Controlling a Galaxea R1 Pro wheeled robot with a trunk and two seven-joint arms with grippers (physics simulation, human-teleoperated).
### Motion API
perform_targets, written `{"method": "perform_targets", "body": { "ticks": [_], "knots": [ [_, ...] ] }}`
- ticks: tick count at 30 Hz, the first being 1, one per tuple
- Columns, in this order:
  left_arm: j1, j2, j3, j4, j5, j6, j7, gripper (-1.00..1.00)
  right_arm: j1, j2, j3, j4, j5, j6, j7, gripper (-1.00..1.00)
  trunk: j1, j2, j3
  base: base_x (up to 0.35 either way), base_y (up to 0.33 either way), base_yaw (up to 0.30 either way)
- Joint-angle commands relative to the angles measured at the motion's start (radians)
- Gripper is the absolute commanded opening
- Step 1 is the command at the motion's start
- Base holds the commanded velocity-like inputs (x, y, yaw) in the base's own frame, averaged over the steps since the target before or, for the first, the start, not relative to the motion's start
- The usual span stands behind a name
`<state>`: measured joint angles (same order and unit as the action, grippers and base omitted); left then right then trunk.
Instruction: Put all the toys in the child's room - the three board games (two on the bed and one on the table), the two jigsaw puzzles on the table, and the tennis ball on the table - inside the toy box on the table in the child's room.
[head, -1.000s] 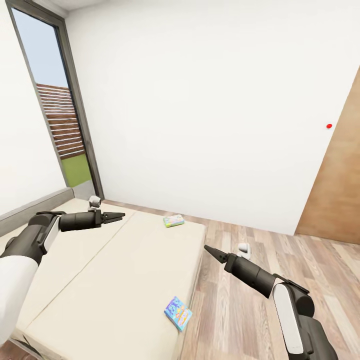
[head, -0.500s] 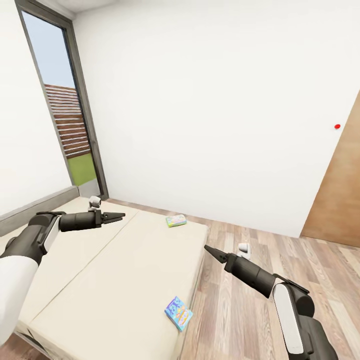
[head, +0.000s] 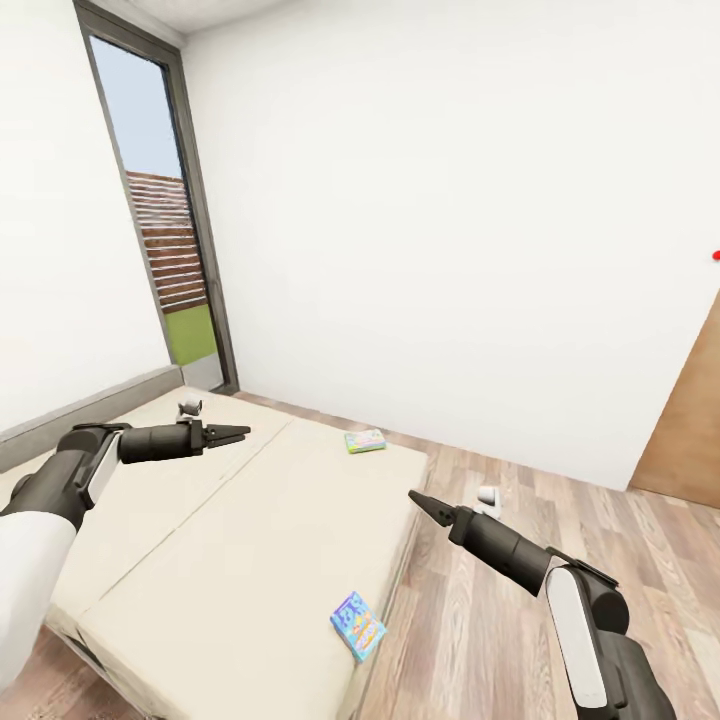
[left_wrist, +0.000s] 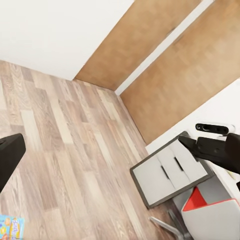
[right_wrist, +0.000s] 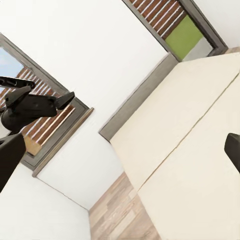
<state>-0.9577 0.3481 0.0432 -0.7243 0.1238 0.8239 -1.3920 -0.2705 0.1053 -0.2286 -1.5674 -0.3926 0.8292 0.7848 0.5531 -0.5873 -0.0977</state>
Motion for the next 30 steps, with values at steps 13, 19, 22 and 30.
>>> {"method": "perform_targets", "body": {
  "ticks": [13, 19, 22, 30],
  "knots": [
    [-0.001, 0.000, 0.000, 0.000, 0.002, 0.011, -0.002, 1.00, -0.001, 0.001, -0.003, 0.000, 0.000, 0.005, 0.004, 1.00, 0.000, -0.002, -0.002, 0.007, -0.084, 0.249],
    [0.000, 0.000, 0.000, 0.000, 0.002, 0.011, -0.003, 1.00, -0.001, 0.001, -0.003, 0.000, 0.000, 0.005, 0.005, 1.00, 0.000, -0.002, -0.002, 0.015, -0.058, 0.032],
    [0.000, 0.000, 0.000, 0.000, 0.002, 0.011, -0.003, 1.00, -0.001, 0.001, -0.003, 0.000, 0.000, 0.005, 0.005, 1.00, 0.000, -0.002, -0.002, 0.004, -0.015, 0.008],
    [0.000, 0.000, 0.000, 0.000, 0.002, 0.011, -0.002, 1.00, -0.001, 0.001, -0.002, -0.001, 0.000, 0.005, 0.005, 1.00, 0.000, -0.002, -0.002, 0.016, -0.086, 0.064]
  ]
}}
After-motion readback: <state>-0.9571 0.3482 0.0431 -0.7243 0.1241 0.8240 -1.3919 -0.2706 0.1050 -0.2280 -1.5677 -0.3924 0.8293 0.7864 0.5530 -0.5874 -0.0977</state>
